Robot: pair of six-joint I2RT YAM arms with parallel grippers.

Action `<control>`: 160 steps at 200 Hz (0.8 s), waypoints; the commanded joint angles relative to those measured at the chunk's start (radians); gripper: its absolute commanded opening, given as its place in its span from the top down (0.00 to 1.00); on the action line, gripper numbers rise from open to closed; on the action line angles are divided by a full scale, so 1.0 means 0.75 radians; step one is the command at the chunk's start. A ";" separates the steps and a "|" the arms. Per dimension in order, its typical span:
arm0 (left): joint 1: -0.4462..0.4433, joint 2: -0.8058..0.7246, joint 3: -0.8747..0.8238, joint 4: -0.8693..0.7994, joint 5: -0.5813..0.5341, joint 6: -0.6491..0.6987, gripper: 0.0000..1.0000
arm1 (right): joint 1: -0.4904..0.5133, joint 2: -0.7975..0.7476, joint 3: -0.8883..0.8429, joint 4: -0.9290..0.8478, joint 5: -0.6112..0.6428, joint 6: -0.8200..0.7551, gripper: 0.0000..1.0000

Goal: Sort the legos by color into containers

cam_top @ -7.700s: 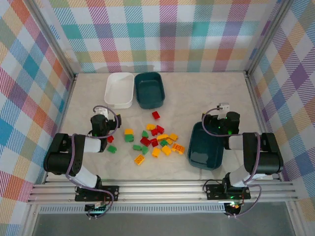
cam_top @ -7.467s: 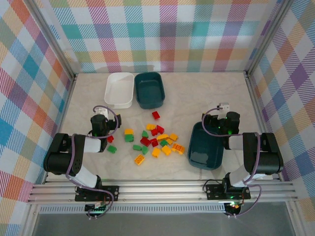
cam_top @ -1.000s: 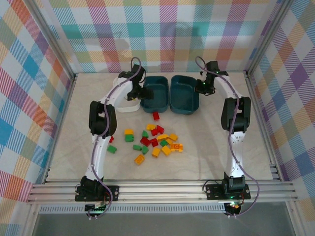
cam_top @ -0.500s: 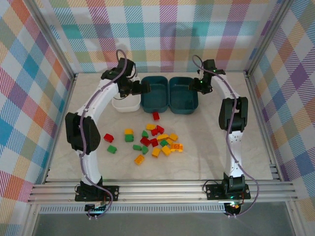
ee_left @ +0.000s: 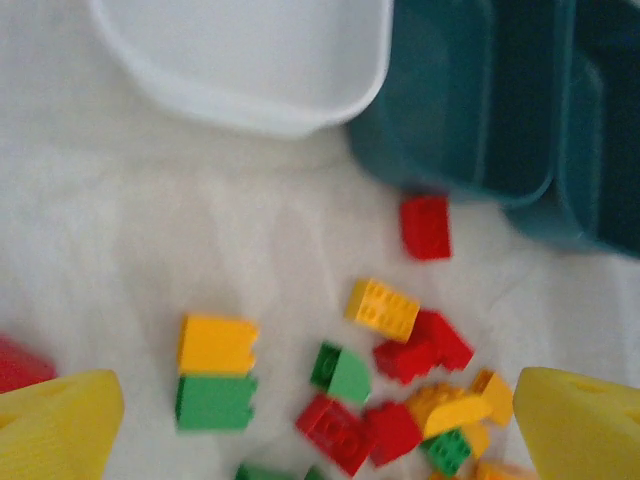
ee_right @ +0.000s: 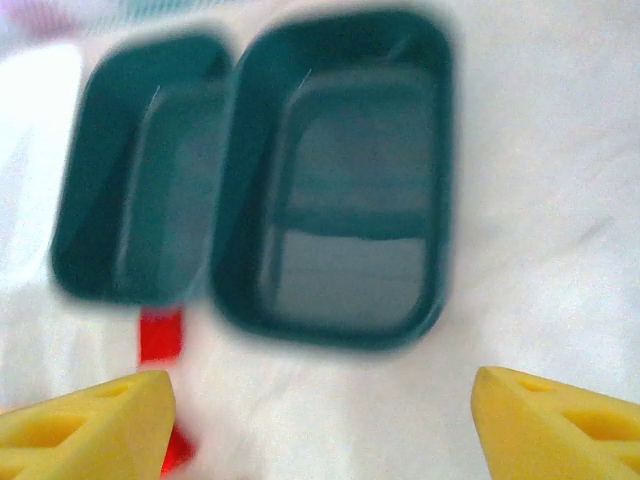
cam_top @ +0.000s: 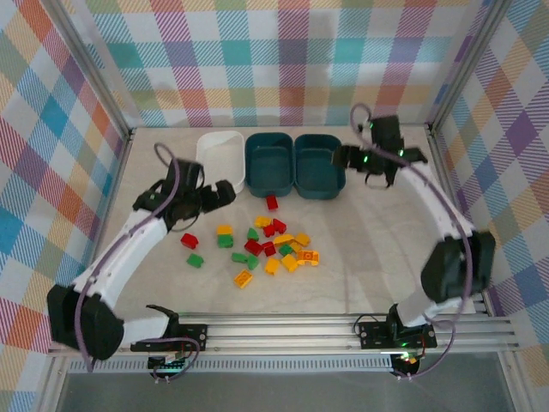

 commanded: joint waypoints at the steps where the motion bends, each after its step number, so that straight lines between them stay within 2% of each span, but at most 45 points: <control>1: -0.015 -0.100 -0.203 0.117 0.102 -0.155 0.00 | 0.247 -0.131 -0.321 -0.045 0.075 0.032 0.20; 14: -0.026 -0.170 -0.309 0.156 0.174 -0.179 0.00 | 0.382 -0.245 -0.475 -0.088 0.151 0.106 0.19; 30: -0.054 -0.238 -0.396 0.170 0.195 -0.195 0.00 | 0.519 -0.359 -0.633 -0.103 0.173 0.199 0.19; 52: -0.100 -0.323 -0.487 0.210 0.199 -0.234 0.00 | 0.641 -0.399 -0.763 -0.099 0.182 0.311 0.16; 95: -0.156 -0.406 -0.535 0.218 0.169 -0.265 0.00 | 0.685 -0.393 -0.888 0.191 0.078 0.544 0.12; 115: -0.157 -0.420 -0.526 0.211 0.161 -0.270 0.00 | 0.685 -0.338 -0.875 0.268 0.148 0.628 0.12; 160: -0.158 -0.422 -0.496 0.187 0.161 -0.272 0.00 | 0.685 -0.091 -0.742 0.272 0.231 0.638 0.12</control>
